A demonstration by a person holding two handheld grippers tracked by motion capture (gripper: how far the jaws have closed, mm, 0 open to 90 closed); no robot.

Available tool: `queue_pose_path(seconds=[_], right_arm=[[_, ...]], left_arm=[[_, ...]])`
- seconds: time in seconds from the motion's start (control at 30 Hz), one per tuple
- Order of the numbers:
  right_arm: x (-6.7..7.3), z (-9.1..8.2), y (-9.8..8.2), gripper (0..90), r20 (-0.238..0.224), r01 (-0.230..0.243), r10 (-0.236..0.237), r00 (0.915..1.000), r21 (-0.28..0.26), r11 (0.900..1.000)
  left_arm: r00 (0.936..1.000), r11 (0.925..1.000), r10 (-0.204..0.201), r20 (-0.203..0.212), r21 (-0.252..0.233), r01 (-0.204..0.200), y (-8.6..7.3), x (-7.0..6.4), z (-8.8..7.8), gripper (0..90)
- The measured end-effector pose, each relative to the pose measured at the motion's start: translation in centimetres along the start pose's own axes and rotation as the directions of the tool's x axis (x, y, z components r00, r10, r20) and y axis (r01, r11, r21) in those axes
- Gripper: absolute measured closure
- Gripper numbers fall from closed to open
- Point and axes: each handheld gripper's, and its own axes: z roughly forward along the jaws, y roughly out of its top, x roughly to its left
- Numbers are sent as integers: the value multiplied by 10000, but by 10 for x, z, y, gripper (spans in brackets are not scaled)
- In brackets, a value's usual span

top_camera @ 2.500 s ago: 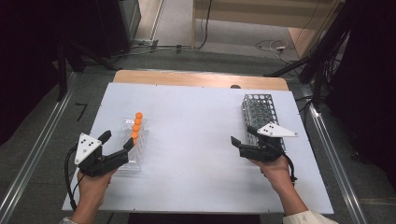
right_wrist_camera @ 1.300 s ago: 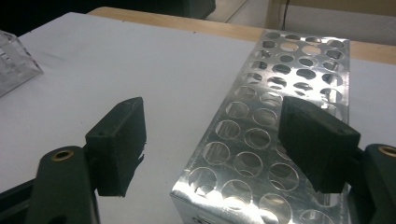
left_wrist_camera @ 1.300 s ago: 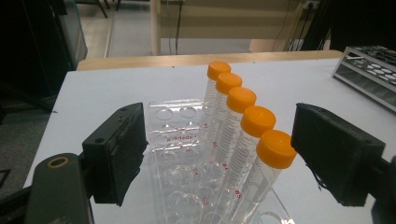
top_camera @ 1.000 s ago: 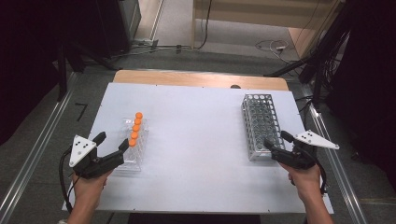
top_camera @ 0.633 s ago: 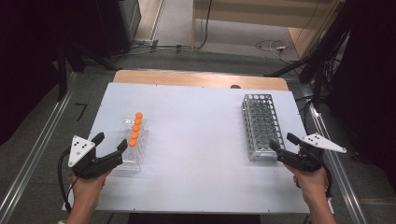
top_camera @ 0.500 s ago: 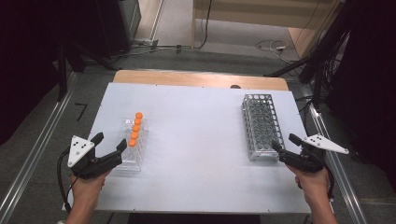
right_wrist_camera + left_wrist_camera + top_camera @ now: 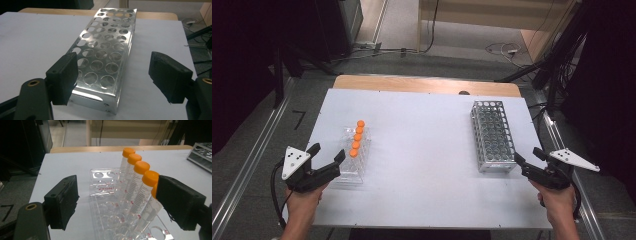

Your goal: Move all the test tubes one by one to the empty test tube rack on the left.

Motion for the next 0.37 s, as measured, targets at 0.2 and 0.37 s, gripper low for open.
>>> queue_pose_path(seconds=[0.2, 0.37], right_arm=[[-9, -5, -5, 223, 261, -181, 180, 9995, 24, 9998], [-13, -8, -8, 222, 473, -189, 187, 9987, 42, 9998]], left_arm=[[10000, 10000, -8, -60, 18, 8, -1, 1, -1, 185], [9999, 10000, -34, -105, -16, 34, -1, 1, -1, 184]])
